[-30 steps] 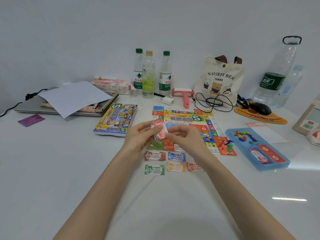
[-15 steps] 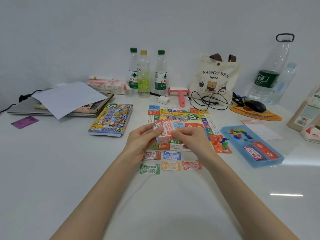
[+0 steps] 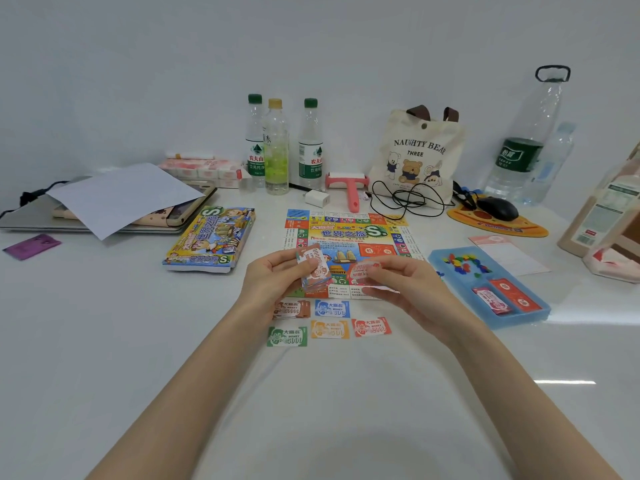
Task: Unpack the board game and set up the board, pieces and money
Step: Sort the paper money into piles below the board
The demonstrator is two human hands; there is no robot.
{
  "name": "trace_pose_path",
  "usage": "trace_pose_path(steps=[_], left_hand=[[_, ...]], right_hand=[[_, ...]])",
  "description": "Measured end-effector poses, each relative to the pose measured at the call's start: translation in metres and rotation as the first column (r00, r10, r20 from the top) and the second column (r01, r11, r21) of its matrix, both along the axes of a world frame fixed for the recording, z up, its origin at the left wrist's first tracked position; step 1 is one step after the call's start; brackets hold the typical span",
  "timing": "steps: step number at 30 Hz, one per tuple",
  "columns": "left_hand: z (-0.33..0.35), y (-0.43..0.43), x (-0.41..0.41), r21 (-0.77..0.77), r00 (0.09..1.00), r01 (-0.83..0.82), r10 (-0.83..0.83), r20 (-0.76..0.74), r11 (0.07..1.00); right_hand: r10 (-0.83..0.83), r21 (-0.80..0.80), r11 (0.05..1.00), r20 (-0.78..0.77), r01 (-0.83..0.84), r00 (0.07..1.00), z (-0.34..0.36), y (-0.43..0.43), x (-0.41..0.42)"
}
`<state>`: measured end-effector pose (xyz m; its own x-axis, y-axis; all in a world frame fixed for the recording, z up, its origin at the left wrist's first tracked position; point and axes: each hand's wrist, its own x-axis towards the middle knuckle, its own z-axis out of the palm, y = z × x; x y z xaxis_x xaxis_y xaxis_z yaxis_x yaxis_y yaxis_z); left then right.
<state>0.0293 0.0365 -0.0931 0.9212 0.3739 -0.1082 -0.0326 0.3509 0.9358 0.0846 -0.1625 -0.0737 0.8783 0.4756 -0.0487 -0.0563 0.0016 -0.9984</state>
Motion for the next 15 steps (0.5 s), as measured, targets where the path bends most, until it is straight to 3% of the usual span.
trace_pose_path(steps=[3,10,15], left_hand=[[-0.001,0.000,0.000,0.000,1.000,0.006,-0.006,-0.002,1.000],[-0.005,0.004,0.003,0.045,1.000,0.011,-0.011,-0.008,0.999],[-0.005,0.004,0.003,0.034,1.000,0.007,-0.007,-0.010,0.999]], right_hand=[[0.017,-0.013,1.000,-0.036,-0.017,0.999,-0.001,-0.005,0.001],[-0.067,-0.170,0.982,0.115,0.086,0.991,-0.007,-0.003,0.003],[-0.092,-0.165,0.979,0.159,0.118,0.983,-0.011,-0.002,0.003]])
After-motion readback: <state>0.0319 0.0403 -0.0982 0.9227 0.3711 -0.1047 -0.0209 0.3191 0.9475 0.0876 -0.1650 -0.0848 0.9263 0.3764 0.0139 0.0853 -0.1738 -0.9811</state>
